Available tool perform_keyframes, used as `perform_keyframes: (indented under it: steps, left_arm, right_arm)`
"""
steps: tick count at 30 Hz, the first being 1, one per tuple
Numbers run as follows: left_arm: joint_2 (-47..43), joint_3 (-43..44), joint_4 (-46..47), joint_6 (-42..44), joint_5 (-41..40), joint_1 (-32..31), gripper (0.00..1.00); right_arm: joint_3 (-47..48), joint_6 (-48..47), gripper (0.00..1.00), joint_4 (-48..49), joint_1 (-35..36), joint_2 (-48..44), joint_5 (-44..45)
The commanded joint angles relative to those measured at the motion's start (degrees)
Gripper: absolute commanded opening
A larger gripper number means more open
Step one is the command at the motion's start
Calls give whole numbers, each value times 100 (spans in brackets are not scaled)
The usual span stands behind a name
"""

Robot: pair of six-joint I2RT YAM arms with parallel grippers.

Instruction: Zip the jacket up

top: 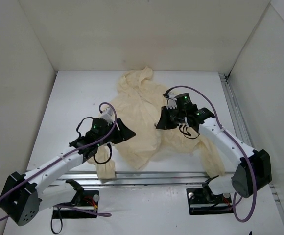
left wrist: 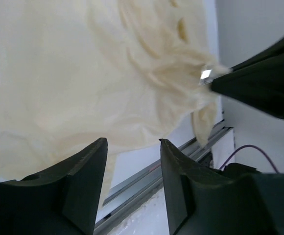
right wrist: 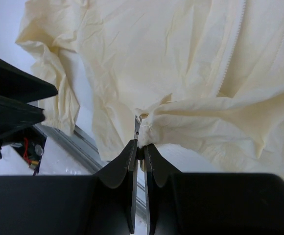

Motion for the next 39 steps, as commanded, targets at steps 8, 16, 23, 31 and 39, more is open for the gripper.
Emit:
perform_keyframes:
  steps: [8, 16, 23, 31, 39]
  left_arm:
    - [592, 864, 1480, -631, 617, 29, 48]
    - [981, 926, 2131, -1229, 768, -24, 49]
    - [1209, 891, 2658, -1878, 952, -76, 52]
    - [1499, 996, 2448, -2538, 1101, -270, 60]
    - [1780, 1119, 2510, -3092, 1137, -428, 61]
  right_arm:
    - [-295, -155, 0, 981, -133, -515, -1171]
    - [-586, -111, 0, 1113, -212, -849, -1250]
    - [-709, -40, 0, 1236, -229, -990, -1286]
    - [-674, -5, 0, 1271, -247, -1025, -1233]
    - [-665, -23, 0, 1280, -256, -999, -1268]
